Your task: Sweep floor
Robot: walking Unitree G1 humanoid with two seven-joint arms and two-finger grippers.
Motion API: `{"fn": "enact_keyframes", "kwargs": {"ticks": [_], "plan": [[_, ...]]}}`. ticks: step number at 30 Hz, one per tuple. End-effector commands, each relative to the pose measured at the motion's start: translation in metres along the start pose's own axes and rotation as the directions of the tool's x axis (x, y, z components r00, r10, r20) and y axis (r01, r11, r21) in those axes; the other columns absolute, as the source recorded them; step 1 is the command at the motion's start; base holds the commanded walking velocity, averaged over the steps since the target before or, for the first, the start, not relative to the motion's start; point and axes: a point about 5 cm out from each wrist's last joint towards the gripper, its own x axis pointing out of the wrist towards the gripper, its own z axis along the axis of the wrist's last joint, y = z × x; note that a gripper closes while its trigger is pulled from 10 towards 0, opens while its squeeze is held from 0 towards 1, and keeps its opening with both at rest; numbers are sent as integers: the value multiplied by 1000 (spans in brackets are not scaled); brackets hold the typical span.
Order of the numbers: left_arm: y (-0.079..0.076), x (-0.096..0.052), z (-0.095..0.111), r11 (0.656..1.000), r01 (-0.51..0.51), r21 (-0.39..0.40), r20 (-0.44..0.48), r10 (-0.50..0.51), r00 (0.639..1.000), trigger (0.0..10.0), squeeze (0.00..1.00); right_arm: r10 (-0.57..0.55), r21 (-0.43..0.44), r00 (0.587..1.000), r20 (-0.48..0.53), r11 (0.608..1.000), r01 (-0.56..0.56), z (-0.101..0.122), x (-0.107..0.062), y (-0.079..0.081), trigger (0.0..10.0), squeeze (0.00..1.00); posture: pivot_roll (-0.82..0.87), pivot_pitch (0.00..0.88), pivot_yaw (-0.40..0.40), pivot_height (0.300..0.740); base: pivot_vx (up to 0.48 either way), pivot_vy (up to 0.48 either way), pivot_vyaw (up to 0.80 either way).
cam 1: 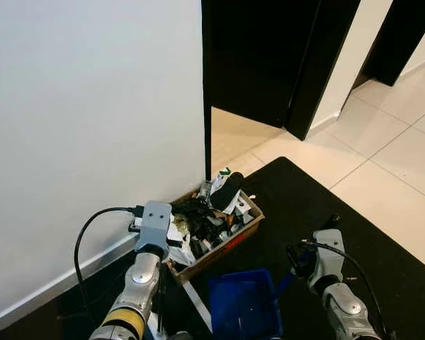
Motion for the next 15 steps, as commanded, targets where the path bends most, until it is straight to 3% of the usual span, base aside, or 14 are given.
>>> {"fn": "enact_keyframes", "kwargs": {"ticks": [1,15], "plan": [[3,-19,-35,1000,9,22,-170,-5,985,10000,0,-12,18,1000,-27,1000,12,-7,-4,-1,10000,0,74,4,-23,740,0,0,0],[1,-17,-33,999,17,31,-162,-11,987,10000,0,-13,18,1000,-27,1000,14,-5,-2,-3,10000,0,70,0,-21,740,0,0,0]]}}
